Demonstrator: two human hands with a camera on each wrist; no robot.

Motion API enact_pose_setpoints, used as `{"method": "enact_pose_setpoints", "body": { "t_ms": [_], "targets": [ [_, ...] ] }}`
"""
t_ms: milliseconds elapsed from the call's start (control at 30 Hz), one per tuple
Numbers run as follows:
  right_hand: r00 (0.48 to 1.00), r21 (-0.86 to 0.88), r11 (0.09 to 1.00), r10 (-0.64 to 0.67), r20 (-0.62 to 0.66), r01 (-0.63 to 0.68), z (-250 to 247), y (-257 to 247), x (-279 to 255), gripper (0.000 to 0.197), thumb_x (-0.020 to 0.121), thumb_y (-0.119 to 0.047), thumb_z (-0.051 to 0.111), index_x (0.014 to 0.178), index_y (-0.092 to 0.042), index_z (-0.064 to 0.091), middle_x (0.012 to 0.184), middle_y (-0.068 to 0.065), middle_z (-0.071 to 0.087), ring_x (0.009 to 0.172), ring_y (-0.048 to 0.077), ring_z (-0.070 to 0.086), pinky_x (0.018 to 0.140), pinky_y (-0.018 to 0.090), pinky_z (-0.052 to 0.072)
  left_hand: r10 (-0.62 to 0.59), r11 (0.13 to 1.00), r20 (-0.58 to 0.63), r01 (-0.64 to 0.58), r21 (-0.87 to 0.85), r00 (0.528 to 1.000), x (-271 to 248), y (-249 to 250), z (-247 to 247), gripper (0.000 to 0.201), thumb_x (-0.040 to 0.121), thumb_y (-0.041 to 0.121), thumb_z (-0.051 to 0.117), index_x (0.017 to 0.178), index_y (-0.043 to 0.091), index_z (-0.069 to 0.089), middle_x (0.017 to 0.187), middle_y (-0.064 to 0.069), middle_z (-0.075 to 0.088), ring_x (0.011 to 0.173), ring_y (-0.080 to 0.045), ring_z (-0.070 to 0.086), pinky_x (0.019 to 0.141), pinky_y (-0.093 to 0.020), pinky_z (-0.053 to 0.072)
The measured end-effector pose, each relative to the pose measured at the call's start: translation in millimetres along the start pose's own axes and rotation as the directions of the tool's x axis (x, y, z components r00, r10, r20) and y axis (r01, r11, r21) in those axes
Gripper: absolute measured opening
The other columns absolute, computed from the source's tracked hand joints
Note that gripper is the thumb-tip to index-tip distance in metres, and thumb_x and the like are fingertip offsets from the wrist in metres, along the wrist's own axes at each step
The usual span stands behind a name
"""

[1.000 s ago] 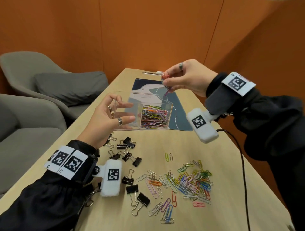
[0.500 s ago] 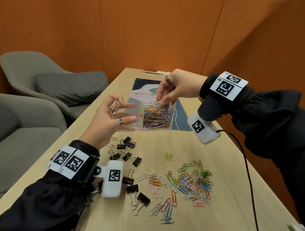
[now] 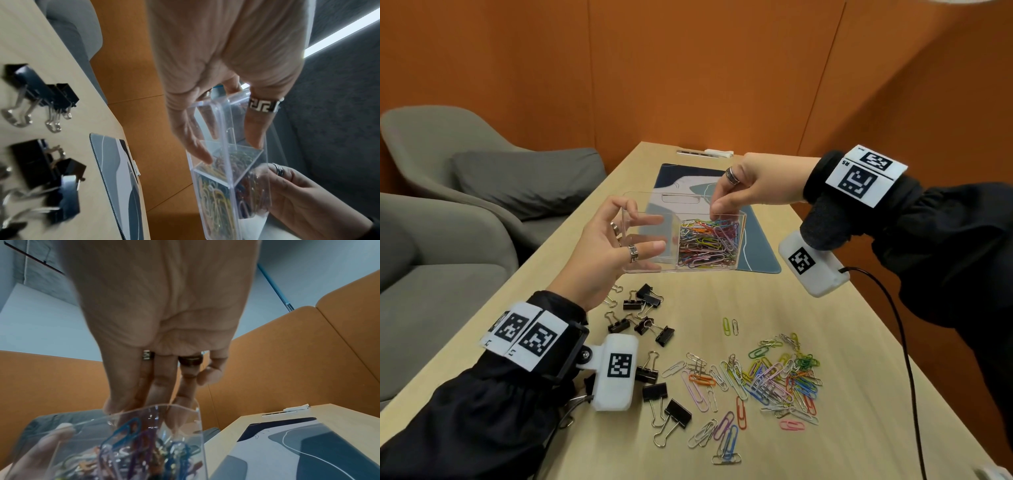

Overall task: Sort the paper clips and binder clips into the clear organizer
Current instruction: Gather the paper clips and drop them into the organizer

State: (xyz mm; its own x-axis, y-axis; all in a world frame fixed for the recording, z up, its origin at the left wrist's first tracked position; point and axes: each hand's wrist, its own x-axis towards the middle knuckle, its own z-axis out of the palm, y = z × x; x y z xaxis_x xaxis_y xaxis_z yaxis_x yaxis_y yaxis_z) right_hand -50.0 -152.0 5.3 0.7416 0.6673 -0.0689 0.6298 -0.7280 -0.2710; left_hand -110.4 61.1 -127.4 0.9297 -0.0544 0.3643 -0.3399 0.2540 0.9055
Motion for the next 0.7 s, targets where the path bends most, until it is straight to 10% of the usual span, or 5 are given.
{"method": "enact_pose_setpoints", "body": {
  "t_ms": [200,367,600,700],
  "targets": [
    [0.999,-0.044,0.998,0.035,-0.041,-0.037,-0.2,0.4,-3.8,0.03,0.089,-0.047,0.053,0.091,-0.025,0.073,0.078,-0.011,0.069,0.064,-0.002,0.054,0.07,0.023,0.042,0.009,1.0,0.002,-0.009,-0.015,1.0,0.1,-0.4,0.4,0.047,0.052,0.017,0.08,0.083,0.025,0.046,0.121,-0.016,0.061,0.098,-0.032,0.067,0.058,-0.035,0.059],
    [0.999,-0.078,0.996,0.033,-0.03,-0.036,1.9,-4.6,-5.8,0.024,0.091,-0.046,0.05,0.082,-0.031,0.066,0.072,-0.014,0.062,0.053,-0.009,0.05,0.052,0.004,0.032,0.011,1.0,-0.013,-0.011,0.0,1.0,0.6,-1.1,1.3,0.045,0.06,0.005,0.078,0.084,0.025,0.046,0.121,-0.016,0.061,0.097,-0.032,0.068,0.057,-0.035,0.059],
    [0.998,-0.084,0.996,0.023,-0.064,-0.028,1.5,-6.3,-10.2,0.038,0.095,-0.038,0.048,0.089,-0.007,0.069,0.042,-0.021,0.051,0.041,-0.002,0.044,0.044,0.007,0.031,0.009,1.0,-0.034,-0.009,0.007,0.999,-0.3,1.2,3.1,0.048,0.063,-0.002,0.078,0.085,0.023,0.044,0.119,-0.014,0.062,0.099,-0.035,0.066,0.059,-0.036,0.059],
    [0.996,-0.117,0.991,0.054,-0.064,-0.062,4.3,-6.1,-9.3,0.035,0.093,-0.044,0.047,0.089,-0.019,0.07,0.044,-0.028,0.051,0.046,-0.009,0.045,0.05,0.01,0.031,0.009,1.0,-0.039,-0.008,0.002,0.999,-1.1,2.4,4.6,0.045,0.063,0.0,0.076,0.085,0.023,0.043,0.12,-0.015,0.061,0.099,-0.035,0.066,0.059,-0.037,0.06]
  ]
}}
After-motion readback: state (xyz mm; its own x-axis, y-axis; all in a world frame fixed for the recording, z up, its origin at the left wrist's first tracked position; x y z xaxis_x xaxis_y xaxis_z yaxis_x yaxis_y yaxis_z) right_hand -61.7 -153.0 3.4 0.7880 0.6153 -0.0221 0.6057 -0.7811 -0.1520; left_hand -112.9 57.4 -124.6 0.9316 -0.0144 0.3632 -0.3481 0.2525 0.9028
